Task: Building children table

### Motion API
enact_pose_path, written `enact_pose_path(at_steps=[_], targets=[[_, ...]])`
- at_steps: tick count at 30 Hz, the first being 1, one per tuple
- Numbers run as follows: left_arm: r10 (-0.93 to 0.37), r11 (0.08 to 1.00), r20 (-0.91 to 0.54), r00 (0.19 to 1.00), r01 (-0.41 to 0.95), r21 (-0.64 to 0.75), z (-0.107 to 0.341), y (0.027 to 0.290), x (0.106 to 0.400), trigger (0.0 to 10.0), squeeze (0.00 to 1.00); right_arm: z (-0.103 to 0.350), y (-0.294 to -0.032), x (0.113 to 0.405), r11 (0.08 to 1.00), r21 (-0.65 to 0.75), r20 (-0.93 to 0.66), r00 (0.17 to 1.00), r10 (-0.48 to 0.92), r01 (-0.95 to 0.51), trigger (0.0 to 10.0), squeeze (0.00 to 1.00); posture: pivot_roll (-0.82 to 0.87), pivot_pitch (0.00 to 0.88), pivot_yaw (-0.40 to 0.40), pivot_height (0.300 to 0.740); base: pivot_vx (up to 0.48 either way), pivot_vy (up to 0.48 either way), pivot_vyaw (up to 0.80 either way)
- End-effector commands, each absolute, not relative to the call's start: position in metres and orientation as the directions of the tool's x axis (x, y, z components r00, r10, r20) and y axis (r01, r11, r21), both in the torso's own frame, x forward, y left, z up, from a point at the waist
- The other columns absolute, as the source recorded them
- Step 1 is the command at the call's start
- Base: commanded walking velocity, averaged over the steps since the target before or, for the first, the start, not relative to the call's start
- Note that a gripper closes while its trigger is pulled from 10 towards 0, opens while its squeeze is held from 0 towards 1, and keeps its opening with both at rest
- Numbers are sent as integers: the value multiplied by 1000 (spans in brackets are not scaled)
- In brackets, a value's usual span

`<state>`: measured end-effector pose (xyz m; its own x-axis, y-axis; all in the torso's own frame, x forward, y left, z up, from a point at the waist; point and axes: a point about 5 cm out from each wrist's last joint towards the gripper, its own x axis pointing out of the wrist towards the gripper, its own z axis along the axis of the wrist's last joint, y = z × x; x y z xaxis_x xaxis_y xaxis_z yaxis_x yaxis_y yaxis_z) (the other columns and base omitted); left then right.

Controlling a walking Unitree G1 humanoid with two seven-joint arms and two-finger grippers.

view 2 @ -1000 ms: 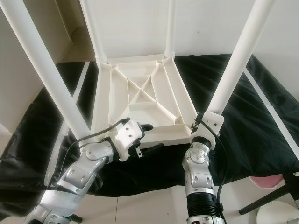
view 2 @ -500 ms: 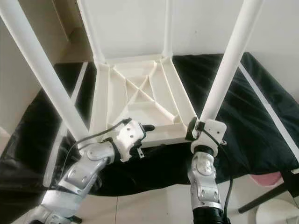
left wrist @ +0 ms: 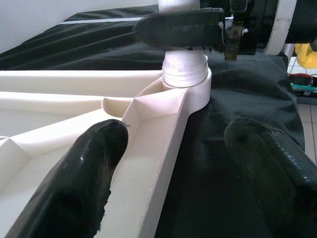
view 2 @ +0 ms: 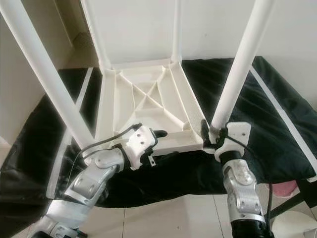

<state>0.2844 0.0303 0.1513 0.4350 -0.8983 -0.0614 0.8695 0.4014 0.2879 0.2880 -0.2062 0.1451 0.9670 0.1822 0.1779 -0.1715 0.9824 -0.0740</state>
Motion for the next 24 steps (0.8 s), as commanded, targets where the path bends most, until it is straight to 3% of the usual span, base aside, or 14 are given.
enact_pose_path(at_steps=[1,3,9,24], targets=[[-908,372,-82,410,882,289,150,31,283,10000,0,142,-204,291,951,-99,122,945,302,-292,10000,0,-109,0,48,740,0,0,0],[-909,369,-85,408,883,290,149,31,282,10000,0,140,-206,293,915,-151,70,919,389,-375,10000,0,-103,0,47,740,0,0,0],[-908,368,-90,409,882,295,149,31,282,10000,0,137,-210,299,862,-198,-10,881,473,-466,10000,0,-95,0,45,740,0,0,0],[-905,380,-83,418,879,289,149,31,281,10000,0,133,-196,304,730,-204,-106,756,646,-652,10000,0,-82,3,31,740,0,0,0]])
